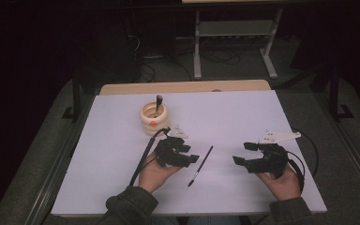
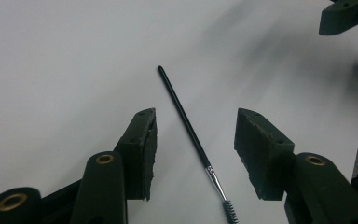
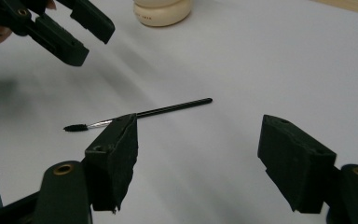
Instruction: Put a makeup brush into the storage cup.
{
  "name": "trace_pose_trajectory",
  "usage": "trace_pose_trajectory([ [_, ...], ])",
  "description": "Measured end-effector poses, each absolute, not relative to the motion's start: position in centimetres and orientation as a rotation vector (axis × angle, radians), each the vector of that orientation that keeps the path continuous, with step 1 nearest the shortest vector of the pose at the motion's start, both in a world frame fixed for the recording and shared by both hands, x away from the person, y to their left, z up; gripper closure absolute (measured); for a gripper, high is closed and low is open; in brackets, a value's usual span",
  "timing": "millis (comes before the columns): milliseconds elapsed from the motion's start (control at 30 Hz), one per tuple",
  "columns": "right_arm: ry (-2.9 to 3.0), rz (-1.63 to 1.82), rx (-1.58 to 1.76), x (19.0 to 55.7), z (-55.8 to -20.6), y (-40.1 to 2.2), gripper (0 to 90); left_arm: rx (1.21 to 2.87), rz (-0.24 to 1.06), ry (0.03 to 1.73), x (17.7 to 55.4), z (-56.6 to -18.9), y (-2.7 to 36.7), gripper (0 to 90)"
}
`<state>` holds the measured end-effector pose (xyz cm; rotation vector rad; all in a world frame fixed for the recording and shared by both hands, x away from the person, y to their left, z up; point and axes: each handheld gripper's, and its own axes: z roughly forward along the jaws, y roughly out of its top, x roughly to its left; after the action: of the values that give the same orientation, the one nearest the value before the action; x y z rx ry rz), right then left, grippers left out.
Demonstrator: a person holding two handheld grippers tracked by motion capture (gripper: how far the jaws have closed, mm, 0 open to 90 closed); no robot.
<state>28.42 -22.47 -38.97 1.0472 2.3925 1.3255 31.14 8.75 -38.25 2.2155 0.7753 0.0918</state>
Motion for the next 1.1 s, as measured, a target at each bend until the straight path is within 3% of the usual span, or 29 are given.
trace_pose_trajectory([
  [433,2.395,1.327,1.052,28.5,-39.1,-22.4,27.4,2.276,0.026,0.775,30.8,-40.5,6.9,57.2],
  [1100,2.402,1.328,1.037,28.6,-39.1,-22.4,27.5,2.362,0.043,0.806,31.1,-42.9,5.4,66.2],
])
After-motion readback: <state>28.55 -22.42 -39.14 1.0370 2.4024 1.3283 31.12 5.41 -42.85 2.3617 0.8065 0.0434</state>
